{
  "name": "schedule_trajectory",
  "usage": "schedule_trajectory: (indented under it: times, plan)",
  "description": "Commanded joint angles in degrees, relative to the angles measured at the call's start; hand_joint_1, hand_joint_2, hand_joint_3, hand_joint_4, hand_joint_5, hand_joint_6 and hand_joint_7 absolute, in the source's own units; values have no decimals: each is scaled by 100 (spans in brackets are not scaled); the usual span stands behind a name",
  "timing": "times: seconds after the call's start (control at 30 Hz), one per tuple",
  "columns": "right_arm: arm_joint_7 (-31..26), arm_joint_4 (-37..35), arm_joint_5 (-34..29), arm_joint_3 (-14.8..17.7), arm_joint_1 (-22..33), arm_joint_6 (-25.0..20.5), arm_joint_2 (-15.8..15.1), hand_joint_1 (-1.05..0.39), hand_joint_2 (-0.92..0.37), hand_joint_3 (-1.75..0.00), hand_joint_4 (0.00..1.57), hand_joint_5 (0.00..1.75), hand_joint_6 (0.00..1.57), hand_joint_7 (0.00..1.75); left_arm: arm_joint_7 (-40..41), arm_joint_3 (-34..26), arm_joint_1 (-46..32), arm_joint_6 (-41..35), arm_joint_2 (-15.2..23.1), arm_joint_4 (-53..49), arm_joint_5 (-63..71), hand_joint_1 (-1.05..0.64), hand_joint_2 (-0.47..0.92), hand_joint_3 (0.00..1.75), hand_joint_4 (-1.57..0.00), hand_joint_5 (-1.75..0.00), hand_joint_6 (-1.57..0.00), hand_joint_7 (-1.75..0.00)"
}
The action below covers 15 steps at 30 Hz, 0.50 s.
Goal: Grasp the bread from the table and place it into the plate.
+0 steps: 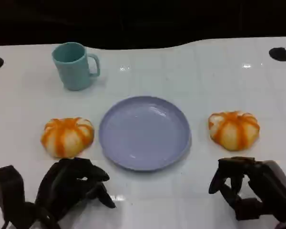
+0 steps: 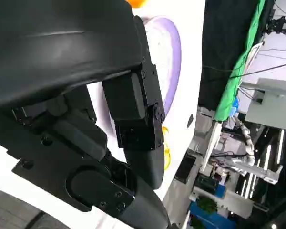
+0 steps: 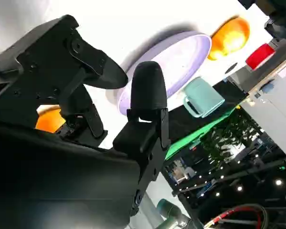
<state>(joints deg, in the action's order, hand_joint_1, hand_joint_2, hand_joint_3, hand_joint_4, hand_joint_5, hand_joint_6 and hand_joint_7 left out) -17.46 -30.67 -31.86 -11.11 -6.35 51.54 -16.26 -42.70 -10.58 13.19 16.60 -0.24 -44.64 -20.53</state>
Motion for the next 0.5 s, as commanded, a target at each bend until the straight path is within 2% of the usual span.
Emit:
schedule_trajectory:
  times: [0.03, 0.5]
  plan:
    - [-9, -37, 46, 25, -35, 30, -107, -14, -35, -127, 85, 175, 81, 131, -19, -29, 65, 75, 97, -51, 19, -105, 72, 0, -157, -57, -157, -19]
    - [-31, -78, 18, 16, -52, 54, -115, -13, -35, -126, 85, 175, 83, 127, -13, -35, 75, 36, 95, -43, 0, -105, 72, 0, -157, -57, -157, -19]
